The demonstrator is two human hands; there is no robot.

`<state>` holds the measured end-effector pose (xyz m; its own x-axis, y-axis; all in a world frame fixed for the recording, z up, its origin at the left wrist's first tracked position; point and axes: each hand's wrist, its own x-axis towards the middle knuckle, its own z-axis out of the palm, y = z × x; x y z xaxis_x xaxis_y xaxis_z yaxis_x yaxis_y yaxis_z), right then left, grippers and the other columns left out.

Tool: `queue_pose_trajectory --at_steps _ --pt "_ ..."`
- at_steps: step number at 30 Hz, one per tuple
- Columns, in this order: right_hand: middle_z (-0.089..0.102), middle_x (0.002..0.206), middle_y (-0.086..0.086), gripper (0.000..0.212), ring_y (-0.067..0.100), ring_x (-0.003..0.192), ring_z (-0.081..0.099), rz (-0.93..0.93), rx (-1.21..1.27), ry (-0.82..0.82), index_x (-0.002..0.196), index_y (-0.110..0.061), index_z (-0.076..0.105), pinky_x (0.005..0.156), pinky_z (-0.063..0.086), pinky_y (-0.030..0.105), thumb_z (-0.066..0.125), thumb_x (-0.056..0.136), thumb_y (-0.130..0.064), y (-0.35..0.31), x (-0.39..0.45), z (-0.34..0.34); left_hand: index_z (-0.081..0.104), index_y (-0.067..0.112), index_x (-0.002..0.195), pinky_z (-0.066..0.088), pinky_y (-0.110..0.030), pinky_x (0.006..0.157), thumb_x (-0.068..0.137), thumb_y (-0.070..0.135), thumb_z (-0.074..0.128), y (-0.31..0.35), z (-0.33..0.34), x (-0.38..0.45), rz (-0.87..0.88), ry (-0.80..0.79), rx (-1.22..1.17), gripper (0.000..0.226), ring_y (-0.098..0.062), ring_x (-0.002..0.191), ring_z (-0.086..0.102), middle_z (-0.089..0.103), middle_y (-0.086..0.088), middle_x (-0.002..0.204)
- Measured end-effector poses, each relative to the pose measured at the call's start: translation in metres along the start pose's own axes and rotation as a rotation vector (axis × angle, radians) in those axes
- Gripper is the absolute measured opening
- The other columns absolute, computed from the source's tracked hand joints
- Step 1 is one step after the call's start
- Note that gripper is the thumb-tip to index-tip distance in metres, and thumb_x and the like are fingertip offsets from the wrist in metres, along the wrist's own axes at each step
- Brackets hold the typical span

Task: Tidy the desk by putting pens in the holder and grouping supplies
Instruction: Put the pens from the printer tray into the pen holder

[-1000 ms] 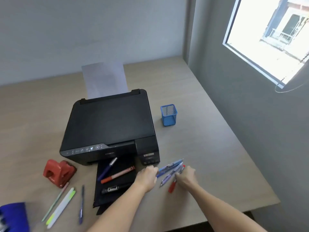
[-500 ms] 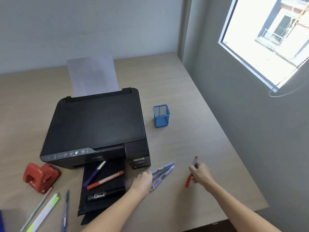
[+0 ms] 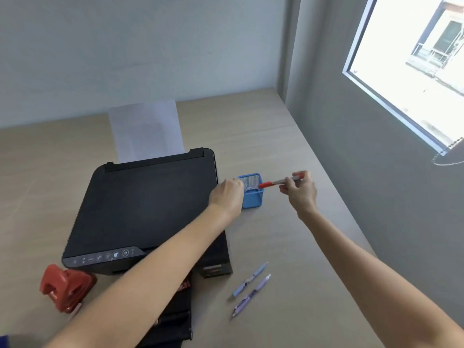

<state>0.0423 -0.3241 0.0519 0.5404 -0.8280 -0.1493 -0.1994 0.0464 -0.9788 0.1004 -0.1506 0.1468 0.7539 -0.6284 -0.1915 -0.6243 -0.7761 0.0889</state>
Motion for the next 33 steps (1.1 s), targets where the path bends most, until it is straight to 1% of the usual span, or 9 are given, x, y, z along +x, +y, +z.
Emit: queue_pose_trajectory --at_steps 3,9,14,17,20,23,26,29,33 --pt "0.065 0.085 0.011 0.009 0.031 0.073 0.069 -0.087 -0.180 -0.028 0.096 -0.007 0.057 0.076 0.057 0.042 0.053 0.089 -0.005 -0.004 0.015 0.028 0.057 -0.002 0.114 0.051 -0.040 0.083 0.091 -0.005 0.053 0.003 0.005 0.049 -0.027 -0.077 -0.023 0.024 -0.037 0.110 0.061 0.062 -0.021 0.118" --pt "0.068 0.094 0.020 0.019 0.030 0.083 0.063 -0.132 -0.453 -0.190 0.092 -0.001 0.067 0.062 0.042 0.023 0.052 0.082 0.004 0.013 0.036 0.056 0.059 -0.002 0.112 0.051 -0.038 0.083 0.086 -0.012 0.053 0.007 0.038 0.092 -0.007 -0.092 -0.017 0.028 -0.038 0.108 0.062 0.062 -0.021 0.115" --pt "0.069 0.097 0.022 0.024 0.032 0.084 0.065 -0.145 -0.471 -0.231 0.103 0.001 0.065 0.049 0.037 0.000 0.053 0.082 0.005 0.024 0.038 0.057 0.059 -0.003 0.110 0.052 -0.040 0.080 0.088 -0.012 0.050 0.005 0.046 0.086 0.017 -0.078 -0.023 0.025 -0.038 0.104 0.063 0.063 -0.021 0.112" --pt "0.066 0.111 0.014 0.031 0.026 0.084 0.065 -0.209 -0.460 -0.215 0.117 -0.005 0.057 0.063 0.041 0.009 0.057 0.087 -0.004 0.025 0.027 0.048 0.061 0.001 0.102 0.056 -0.040 0.074 0.088 -0.004 0.058 -0.004 0.044 0.065 0.118 0.110 -0.090 0.015 -0.035 0.092 0.066 0.064 -0.017 0.103" --pt "0.067 0.100 0.010 0.019 0.024 0.079 0.062 -0.418 -0.498 -0.172 0.105 -0.008 0.061 0.069 0.045 0.025 0.058 0.086 -0.007 0.041 -0.004 0.027 0.064 0.006 0.093 0.057 -0.043 0.068 0.090 0.005 0.059 -0.013 0.059 0.012 0.337 0.244 -0.195 0.006 -0.033 0.079 0.067 0.065 -0.012 0.092" --pt "0.067 0.079 0.007 0.008 0.024 0.069 0.061 -0.543 -0.665 -0.489 0.084 -0.012 0.067 0.066 0.050 0.032 0.060 0.082 -0.007 0.078 -0.047 0.006 0.064 0.006 0.098 0.056 -0.045 0.073 0.096 0.015 0.048 -0.016 0.104 -0.060 0.455 -0.065 -0.139 0.019 -0.036 0.086 0.067 0.064 -0.014 0.097" --pt "0.069 0.089 0.007 0.012 0.024 0.078 0.066 -0.432 -0.833 -0.831 0.092 -0.014 0.072 0.072 0.045 0.023 0.064 0.084 -0.012 0.103 -0.080 -0.003 0.056 0.005 0.124 0.054 -0.049 0.082 0.100 0.016 0.036 -0.011 0.154 -0.104 0.393 -0.287 -0.013 0.034 -0.041 0.102 0.063 0.061 -0.019 0.114" --pt "0.064 0.104 0.008 0.021 0.024 0.091 0.062 -0.402 -0.961 -0.915 0.104 -0.019 0.071 0.076 0.040 0.022 0.064 0.085 -0.015 0.113 -0.091 0.000 0.044 0.002 0.138 0.050 -0.051 0.089 0.095 -0.006 0.044 -0.007 0.193 -0.113 0.264 -0.339 0.026 0.044 -0.043 0.110 0.061 0.058 -0.023 0.123" --pt "0.062 0.107 0.013 0.024 0.027 0.101 0.057 -0.500 -1.150 -1.053 0.108 -0.015 0.070 0.085 0.041 0.029 0.062 0.086 -0.016 0.115 -0.099 0.006 0.050 -0.002 0.129 0.052 -0.048 0.088 0.094 -0.006 0.044 -0.008 0.215 -0.124 0.167 -0.340 0.038 0.035 -0.042 0.111 0.062 0.059 -0.022 0.124"
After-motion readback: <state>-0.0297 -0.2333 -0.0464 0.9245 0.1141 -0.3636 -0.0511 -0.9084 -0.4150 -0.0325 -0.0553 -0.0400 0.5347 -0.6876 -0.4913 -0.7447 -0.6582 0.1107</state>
